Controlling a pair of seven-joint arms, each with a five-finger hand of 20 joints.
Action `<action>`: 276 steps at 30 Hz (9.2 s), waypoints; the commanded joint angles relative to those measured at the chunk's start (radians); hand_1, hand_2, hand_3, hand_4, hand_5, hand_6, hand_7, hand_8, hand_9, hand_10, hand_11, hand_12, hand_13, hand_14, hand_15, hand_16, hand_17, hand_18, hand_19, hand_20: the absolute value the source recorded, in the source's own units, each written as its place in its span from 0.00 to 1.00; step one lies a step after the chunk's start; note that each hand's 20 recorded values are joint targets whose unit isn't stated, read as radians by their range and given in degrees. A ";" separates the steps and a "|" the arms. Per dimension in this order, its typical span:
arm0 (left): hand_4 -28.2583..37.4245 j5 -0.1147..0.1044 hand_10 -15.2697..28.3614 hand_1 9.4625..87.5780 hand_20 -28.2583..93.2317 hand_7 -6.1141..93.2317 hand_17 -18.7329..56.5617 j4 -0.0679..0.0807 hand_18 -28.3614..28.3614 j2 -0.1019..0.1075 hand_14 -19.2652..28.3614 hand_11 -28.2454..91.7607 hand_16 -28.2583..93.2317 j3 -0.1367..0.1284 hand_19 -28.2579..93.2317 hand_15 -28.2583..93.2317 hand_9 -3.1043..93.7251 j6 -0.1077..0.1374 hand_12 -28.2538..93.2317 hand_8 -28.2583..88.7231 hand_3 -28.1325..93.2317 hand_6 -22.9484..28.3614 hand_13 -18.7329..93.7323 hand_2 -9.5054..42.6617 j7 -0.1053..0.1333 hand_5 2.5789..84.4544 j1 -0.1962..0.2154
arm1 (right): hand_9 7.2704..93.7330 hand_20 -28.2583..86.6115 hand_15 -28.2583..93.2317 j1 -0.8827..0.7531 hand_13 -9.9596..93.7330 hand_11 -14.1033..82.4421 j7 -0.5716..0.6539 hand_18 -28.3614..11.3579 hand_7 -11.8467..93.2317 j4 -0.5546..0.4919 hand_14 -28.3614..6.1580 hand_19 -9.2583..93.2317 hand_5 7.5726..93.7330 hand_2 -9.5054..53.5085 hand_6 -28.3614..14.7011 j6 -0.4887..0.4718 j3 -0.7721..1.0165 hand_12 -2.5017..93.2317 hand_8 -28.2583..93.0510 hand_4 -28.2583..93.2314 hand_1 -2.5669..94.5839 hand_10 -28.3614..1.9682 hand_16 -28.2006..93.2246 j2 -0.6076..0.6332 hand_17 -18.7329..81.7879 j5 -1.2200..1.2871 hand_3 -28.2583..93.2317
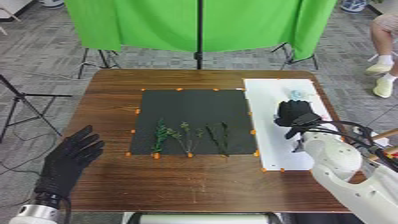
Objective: Arrange flowers
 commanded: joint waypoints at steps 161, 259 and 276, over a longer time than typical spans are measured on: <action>0.02 -0.004 0.63 0.18 0.31 0.26 0.14 0.015 0.87 0.024 0.70 0.44 0.24 0.013 0.65 0.55 0.33 0.007 0.37 0.16 0.80 0.52 0.38 0.19 -0.002 0.36 0.000 | 0.94 0.58 0.72 0.176 0.85 0.40 -0.027 0.31 0.49 -0.053 0.73 0.92 0.75 0.06 0.75 0.131 -0.096 0.36 0.19 0.00 0.55 0.76 0.45 -0.063 0.54 0.012 0.85; 0.02 -0.001 0.63 0.18 0.31 0.26 0.14 0.061 0.87 0.083 0.70 0.44 0.24 0.103 0.65 0.55 0.33 -0.004 0.37 0.16 0.80 0.52 0.38 0.19 0.008 0.36 -0.114 | 0.75 0.62 0.82 0.752 0.75 0.40 -0.049 0.27 0.42 0.343 0.66 0.90 0.60 0.11 0.70 -0.032 -0.679 0.23 0.08 0.00 0.30 0.66 0.46 -0.688 0.49 0.039 0.86; 0.02 0.006 0.63 0.18 0.31 0.26 0.14 0.034 0.87 0.008 0.70 0.44 0.24 0.045 0.65 0.55 0.33 -0.011 0.37 0.16 0.80 0.52 0.38 0.19 -0.016 0.36 -0.035 | 0.37 0.60 0.85 0.206 0.56 0.47 -0.121 0.27 0.41 -0.127 0.54 0.87 0.30 0.04 0.61 -0.039 0.013 0.26 0.10 0.00 0.30 0.56 0.42 -0.027 0.44 0.152 0.92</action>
